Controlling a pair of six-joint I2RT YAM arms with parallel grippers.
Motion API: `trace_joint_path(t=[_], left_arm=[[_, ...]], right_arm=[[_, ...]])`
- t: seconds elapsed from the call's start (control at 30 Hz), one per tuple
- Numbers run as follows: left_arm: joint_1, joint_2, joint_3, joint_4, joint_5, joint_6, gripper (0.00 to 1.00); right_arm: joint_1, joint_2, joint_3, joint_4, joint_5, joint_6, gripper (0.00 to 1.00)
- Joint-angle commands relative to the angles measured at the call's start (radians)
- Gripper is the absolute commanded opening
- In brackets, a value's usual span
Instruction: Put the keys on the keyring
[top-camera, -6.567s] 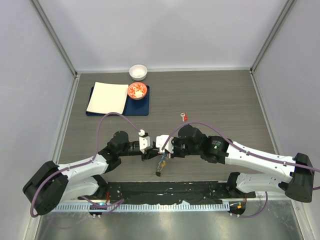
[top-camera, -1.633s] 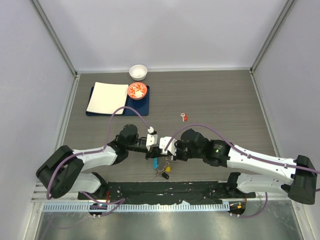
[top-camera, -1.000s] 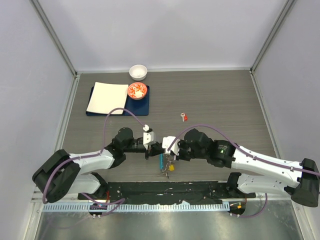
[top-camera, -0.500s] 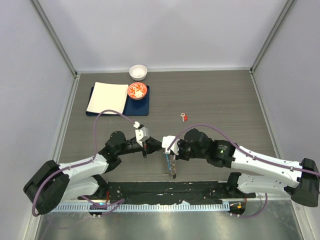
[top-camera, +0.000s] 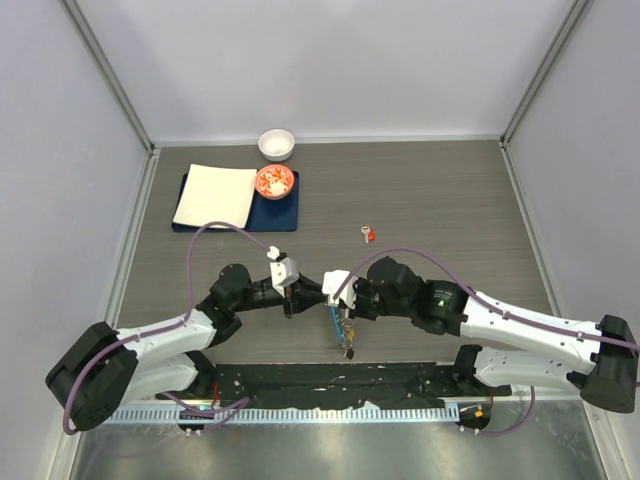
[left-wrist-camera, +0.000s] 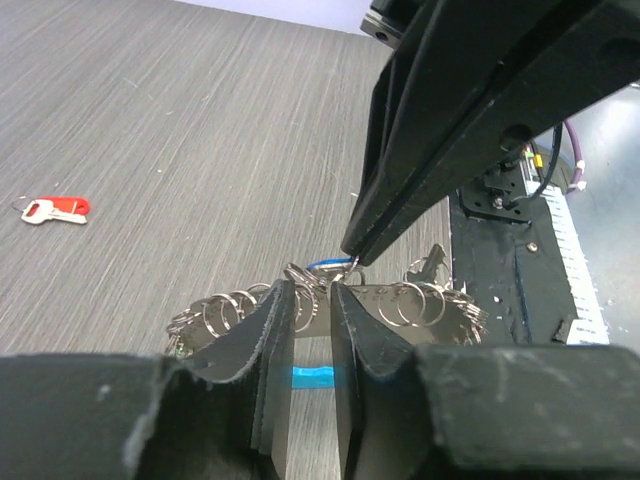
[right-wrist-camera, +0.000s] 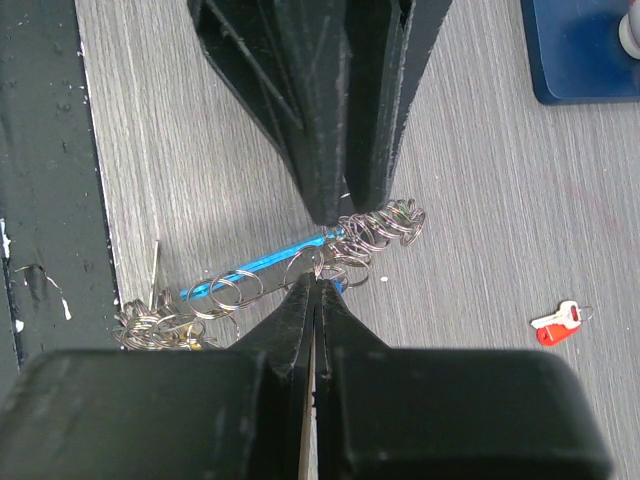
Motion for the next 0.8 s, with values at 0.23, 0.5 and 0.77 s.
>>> trace_joint_path(t=[0.23,0.5,0.77], left_arm=[[0.003,0.004,-0.024,-0.007,0.101,-0.003,0.30],[-0.012,0.093,0.005,0.011,0.124,-0.038,0.30],[-0.012,0.210,0.036,0.132,0.121,-0.116,0.30]], right_arm=[[0.002,-0.009,0.017,0.038,0.014,0.001,0.01],[0.002,-0.011,0.019,0.038,0.012,0.001,0.01],[0.002,-0.017,0.019,0.033,0.012,0.000,0.01]])
